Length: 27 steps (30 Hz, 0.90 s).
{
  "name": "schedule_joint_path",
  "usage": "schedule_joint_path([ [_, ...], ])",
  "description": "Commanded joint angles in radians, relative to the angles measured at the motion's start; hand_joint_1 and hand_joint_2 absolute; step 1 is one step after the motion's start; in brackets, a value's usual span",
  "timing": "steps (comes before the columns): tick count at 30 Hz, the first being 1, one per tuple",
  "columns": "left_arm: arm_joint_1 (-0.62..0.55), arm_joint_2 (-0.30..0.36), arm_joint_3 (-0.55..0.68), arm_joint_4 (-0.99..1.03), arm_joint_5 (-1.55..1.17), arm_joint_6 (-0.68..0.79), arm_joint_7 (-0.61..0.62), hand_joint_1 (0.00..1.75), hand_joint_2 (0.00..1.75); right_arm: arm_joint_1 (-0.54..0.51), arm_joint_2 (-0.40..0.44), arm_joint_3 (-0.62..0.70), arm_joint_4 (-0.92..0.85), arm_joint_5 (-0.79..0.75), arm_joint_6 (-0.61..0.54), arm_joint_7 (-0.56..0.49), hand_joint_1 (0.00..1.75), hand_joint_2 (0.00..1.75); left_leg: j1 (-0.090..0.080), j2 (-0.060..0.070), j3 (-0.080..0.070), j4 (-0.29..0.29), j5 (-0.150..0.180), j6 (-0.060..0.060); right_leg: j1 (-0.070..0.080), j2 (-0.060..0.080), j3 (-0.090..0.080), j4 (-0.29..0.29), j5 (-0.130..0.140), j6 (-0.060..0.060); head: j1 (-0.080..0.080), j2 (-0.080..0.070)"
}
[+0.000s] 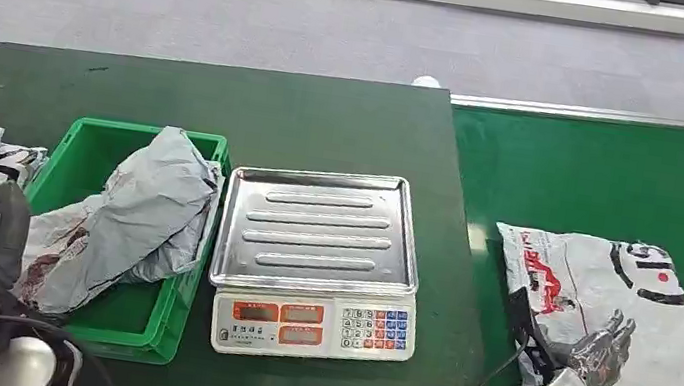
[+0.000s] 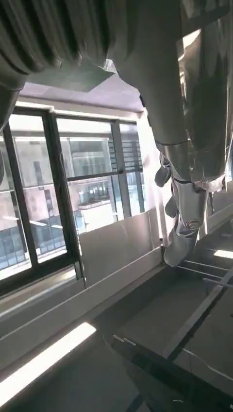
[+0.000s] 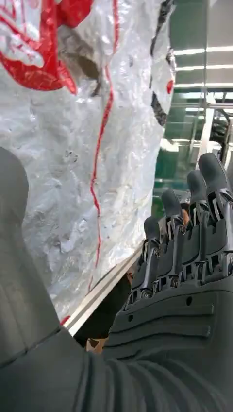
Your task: Moved the parcel from conveyor to table for the left to box.
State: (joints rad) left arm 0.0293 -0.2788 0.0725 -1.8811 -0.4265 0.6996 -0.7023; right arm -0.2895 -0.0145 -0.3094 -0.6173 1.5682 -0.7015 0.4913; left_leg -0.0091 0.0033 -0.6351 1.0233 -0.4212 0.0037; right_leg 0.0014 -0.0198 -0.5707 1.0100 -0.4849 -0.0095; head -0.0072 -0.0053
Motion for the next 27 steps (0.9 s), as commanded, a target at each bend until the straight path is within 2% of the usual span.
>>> schedule_joint_path([
  [1, 0.045, -0.070, -0.040, 0.052, -0.001, -0.001, 0.004, 0.00, 1.75, -0.070, -0.019, -0.069, 0.198, -0.003, 0.014, -0.007, 0.00, 1.75, 0.000, 0.000, 0.002, -0.001, -0.001, -0.001, 0.000, 0.001, 0.002, -0.002, 0.000, 0.001, 0.000, 0.000],
  [4, 0.045, -0.070, -0.044, 0.055, -0.006, -0.001, 0.004, 0.00, 1.75, -0.088, -0.022, -0.088, 0.242, -0.007, 0.058, -0.022, 0.00, 1.75, 0.000, 0.000, 0.004, -0.002, 0.000, -0.001, -0.001, 0.002, 0.003, -0.003, 0.000, 0.002, 0.000, 0.000],
  [26, 0.049, -0.070, -0.046, 0.058, -0.006, -0.001, 0.004, 0.00, 1.75, -0.085, -0.020, -0.089, 0.246, -0.007, 0.060, -0.021, 0.00, 1.75, 0.000, 0.000, 0.001, -0.001, 0.000, -0.001, -0.001, 0.001, 0.002, -0.001, 0.000, 0.001, 0.000, 0.000],
  [27, 0.049, -0.070, -0.046, 0.058, -0.006, -0.001, 0.004, 0.00, 1.75, -0.085, -0.020, -0.089, 0.246, -0.007, 0.060, -0.021, 1.41, 1.75, 0.000, 0.000, 0.002, -0.001, 0.000, -0.001, -0.001, 0.001, 0.003, -0.002, 0.000, 0.002, 0.000, 0.000],
])
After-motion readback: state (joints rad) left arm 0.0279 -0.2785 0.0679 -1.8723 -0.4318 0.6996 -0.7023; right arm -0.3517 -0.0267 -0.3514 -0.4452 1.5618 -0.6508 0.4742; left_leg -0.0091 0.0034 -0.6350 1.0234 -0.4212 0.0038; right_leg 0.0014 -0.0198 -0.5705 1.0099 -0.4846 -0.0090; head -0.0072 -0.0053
